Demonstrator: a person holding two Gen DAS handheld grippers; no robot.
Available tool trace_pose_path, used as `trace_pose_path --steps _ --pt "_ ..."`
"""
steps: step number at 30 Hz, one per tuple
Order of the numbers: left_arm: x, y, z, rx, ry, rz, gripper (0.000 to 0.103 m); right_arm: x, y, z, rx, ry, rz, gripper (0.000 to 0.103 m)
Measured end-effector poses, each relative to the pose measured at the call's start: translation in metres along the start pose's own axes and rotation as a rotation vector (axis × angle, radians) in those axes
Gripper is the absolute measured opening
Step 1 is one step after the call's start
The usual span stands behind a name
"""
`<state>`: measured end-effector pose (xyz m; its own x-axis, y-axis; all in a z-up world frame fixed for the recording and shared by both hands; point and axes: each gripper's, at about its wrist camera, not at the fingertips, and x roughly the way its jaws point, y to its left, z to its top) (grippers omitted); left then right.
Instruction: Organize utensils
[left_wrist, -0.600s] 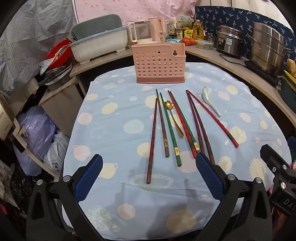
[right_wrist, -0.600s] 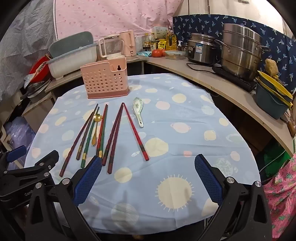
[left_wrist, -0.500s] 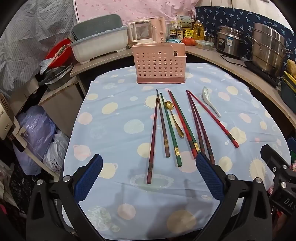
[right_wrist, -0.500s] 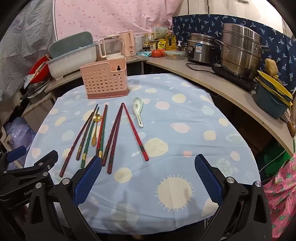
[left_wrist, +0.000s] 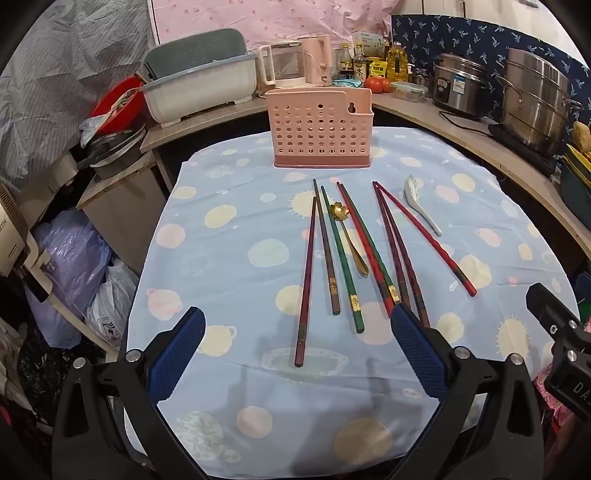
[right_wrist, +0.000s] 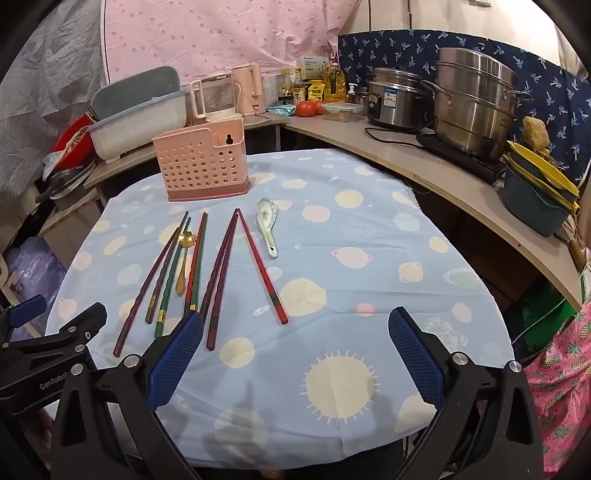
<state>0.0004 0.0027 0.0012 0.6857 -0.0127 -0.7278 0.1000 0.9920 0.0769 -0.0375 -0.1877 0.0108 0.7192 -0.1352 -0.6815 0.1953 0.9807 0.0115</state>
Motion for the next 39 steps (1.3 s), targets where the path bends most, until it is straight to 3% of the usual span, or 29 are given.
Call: trace_pose_path --steps 39 --pt "0.0018 0.0011 0.0001 -0.007 0.009 -0.005 0.096 0.0029 -0.0028 -0.0005 0.004 0.006 0.004 0.096"
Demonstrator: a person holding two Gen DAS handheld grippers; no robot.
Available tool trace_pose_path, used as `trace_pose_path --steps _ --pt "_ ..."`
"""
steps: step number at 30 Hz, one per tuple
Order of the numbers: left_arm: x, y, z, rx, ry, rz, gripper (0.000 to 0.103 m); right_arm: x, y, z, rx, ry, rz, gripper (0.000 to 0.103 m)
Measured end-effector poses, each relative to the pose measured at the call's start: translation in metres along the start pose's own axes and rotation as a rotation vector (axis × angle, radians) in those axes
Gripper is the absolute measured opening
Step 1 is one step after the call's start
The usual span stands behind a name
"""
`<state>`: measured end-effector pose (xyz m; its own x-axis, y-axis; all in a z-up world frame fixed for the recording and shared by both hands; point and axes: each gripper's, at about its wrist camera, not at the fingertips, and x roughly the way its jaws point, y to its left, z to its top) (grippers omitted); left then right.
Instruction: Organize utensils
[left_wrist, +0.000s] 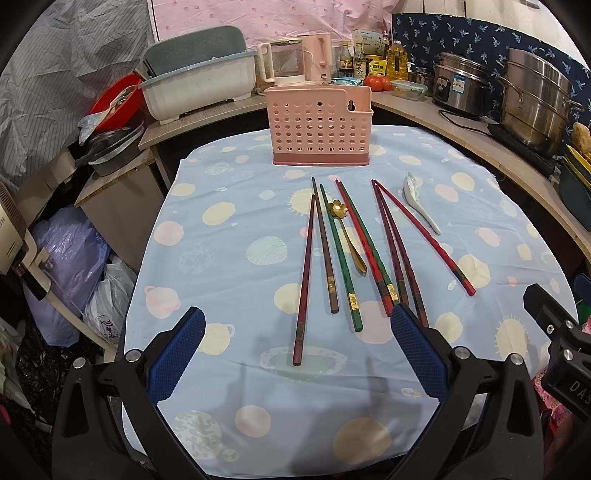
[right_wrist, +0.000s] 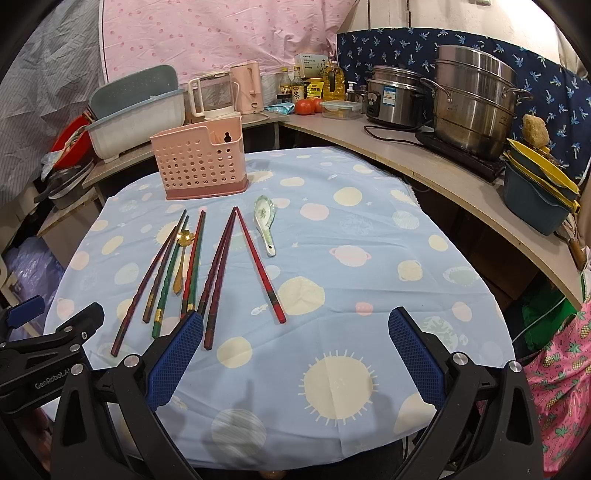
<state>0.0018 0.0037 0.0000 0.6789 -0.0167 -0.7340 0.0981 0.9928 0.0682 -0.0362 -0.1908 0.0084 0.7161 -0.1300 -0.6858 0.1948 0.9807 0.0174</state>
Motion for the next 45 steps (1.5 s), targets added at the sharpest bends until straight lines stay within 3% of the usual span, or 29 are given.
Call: trace_pose_path --steps 45 --pt "0.0011 -0.0014 -0.0014 -0.002 0.004 -0.005 0.096 0.0029 0.0074 -0.0012 -0.014 0.007 -0.001 0.096"
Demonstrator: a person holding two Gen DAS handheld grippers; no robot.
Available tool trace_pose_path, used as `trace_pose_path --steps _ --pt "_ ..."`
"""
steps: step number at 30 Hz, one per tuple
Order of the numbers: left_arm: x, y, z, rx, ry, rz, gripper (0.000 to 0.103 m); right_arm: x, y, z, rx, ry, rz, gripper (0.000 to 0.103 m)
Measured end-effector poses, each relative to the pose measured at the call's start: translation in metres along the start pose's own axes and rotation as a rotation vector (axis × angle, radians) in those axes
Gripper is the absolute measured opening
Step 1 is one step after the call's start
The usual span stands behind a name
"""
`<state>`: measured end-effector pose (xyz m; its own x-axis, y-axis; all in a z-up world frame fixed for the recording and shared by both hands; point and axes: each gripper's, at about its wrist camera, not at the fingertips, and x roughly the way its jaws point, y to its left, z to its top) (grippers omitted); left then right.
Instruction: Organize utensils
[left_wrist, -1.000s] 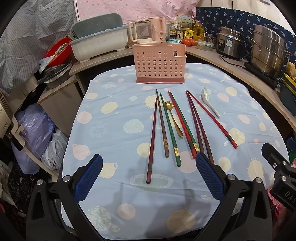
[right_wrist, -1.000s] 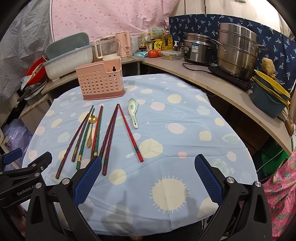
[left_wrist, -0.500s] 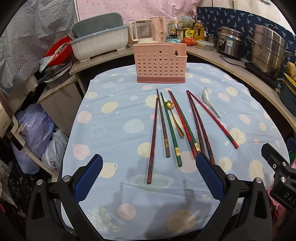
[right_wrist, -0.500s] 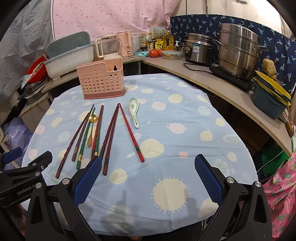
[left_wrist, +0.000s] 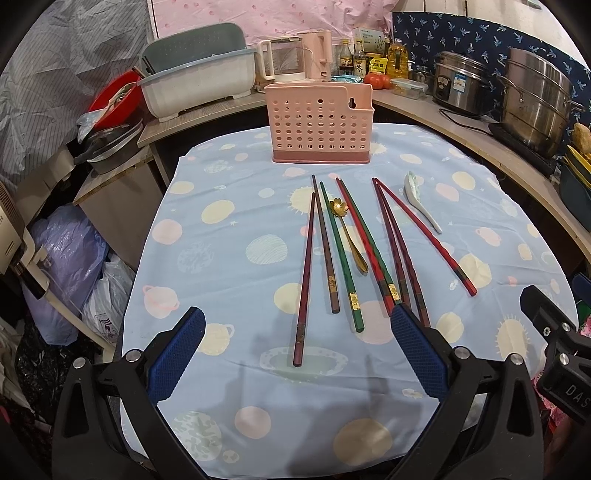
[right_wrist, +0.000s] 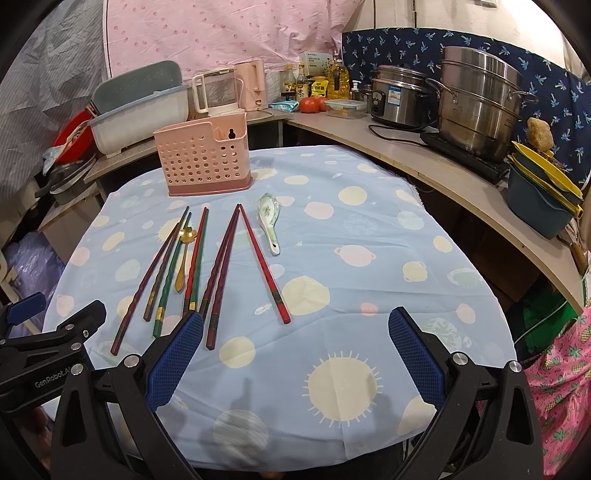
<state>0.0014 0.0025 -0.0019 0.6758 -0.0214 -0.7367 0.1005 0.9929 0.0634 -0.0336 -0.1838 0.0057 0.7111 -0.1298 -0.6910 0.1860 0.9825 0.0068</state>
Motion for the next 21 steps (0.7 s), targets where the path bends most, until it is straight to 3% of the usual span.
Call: trace_pose_path --steps 16,21 --pt "0.034 0.023 -0.013 -0.029 0.073 0.017 0.096 0.021 -0.005 -0.004 0.009 0.051 -0.010 0.096" --pt "0.051 0.031 -0.018 -0.043 0.130 0.028 0.096 0.029 -0.006 -0.006 0.011 0.066 -0.012 0.096"
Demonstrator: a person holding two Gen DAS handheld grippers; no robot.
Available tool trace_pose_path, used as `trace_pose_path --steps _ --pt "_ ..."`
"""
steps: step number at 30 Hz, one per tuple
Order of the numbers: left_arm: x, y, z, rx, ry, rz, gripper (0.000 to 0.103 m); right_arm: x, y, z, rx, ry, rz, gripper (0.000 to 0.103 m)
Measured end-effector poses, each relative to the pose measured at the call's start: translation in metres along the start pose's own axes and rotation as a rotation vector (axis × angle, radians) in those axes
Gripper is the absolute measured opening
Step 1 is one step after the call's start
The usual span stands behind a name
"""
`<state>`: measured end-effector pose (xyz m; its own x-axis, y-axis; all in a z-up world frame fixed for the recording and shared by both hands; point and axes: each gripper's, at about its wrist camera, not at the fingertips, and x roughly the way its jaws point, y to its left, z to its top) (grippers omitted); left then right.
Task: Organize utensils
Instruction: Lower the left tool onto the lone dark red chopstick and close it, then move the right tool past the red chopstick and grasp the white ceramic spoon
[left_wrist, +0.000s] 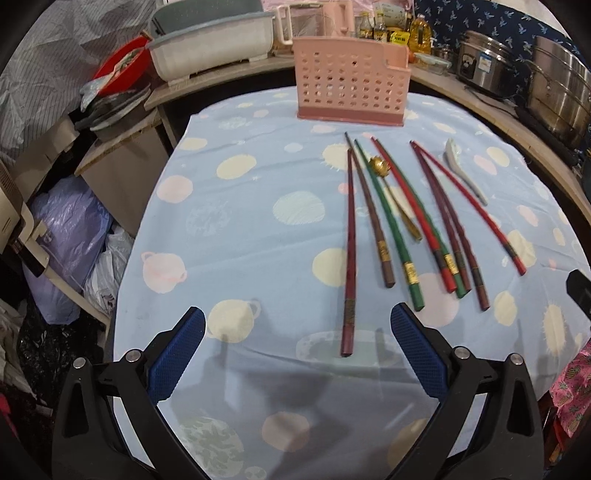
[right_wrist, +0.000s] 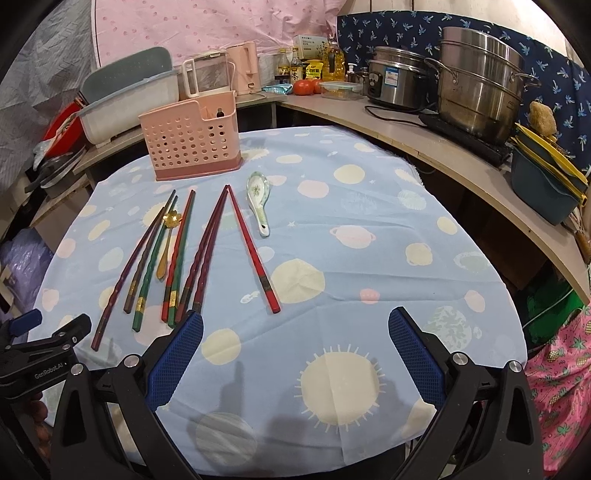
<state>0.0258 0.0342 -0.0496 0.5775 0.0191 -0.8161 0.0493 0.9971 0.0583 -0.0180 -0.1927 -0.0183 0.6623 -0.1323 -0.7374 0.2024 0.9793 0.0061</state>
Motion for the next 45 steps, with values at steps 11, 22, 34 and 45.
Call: trace_pose_path --steps 11,22,34,45 --pt "0.022 0.000 -0.002 0.008 0.056 -0.051 0.084 0.017 0.003 -0.001 -0.002 0.037 -0.001 0.096" --pt "0.025 0.000 0.002 0.020 0.070 -0.115 0.037 0.033 0.003 0.004 -0.007 0.045 0.013 0.094" --pt "0.023 -0.003 0.003 0.011 0.096 -0.207 0.007 0.074 0.009 0.014 -0.021 0.101 0.081 0.060" --pt "0.025 -0.004 0.005 -0.003 0.108 -0.219 0.007 0.098 0.018 0.020 -0.058 0.124 0.110 0.029"
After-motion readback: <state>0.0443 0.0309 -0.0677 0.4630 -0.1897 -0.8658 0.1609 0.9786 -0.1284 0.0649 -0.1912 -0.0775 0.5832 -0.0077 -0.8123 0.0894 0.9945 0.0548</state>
